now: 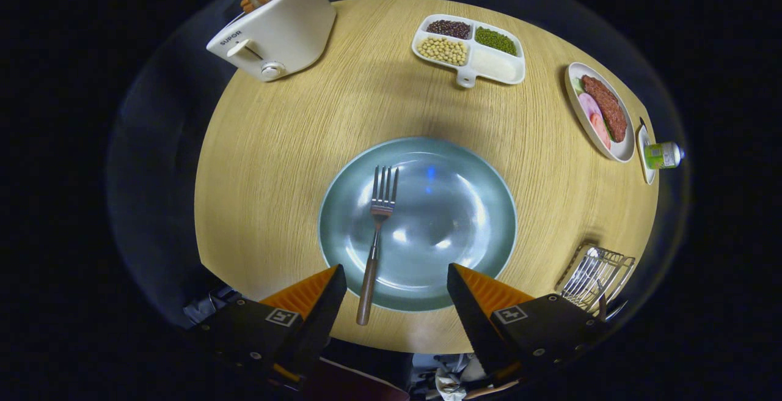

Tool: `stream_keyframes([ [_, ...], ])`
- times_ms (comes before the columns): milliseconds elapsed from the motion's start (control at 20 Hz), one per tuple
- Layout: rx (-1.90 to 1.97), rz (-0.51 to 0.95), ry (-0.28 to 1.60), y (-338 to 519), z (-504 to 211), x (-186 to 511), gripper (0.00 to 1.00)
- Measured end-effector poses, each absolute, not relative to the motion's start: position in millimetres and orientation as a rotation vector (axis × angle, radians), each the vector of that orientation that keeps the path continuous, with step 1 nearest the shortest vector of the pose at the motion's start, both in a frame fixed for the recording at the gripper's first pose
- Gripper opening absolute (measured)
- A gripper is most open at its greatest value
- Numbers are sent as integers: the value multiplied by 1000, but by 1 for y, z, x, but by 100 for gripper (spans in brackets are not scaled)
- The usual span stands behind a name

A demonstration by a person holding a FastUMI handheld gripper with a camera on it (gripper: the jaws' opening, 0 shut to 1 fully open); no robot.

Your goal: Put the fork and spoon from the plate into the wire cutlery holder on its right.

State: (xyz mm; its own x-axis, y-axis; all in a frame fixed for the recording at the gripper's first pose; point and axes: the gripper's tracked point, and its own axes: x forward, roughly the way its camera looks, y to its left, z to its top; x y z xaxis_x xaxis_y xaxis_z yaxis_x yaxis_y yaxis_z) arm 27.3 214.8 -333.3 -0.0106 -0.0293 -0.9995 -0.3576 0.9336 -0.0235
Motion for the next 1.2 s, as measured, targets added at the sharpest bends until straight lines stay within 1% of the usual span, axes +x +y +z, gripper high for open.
stream_keyframes([
  [200, -311, 231, 1580, 219, -349, 19, 96],
  [400, -323, 211, 1573, 219, -357, 15, 87],
  [450, -319, 209, 1576, 219, -360, 14, 82],
  [600, -302, 201, 1592, 221, -362, 5, 75],
  [750, -303, 192, 1580, 220, -365, 5, 62],
  [800, -292, 186, 1585, 220, -366, 5, 60],
  [900, -280, 178, 1584, 221, -367, 5, 52],
  [950, -276, 180, 1584, 221, -368, 6, 44],
  [1000, -267, 180, 1585, 222, -369, 6, 39],
  [1050, -252, 180, 1589, 223, -371, 5, 28],
  [1100, -240, 176, 1590, 224, -371, 6, 21],
  [1150, -237, 187, 1589, 224, -371, 7, 8],
  [1200, -240, 189, 1585, 223, -370, 9, 6],
])
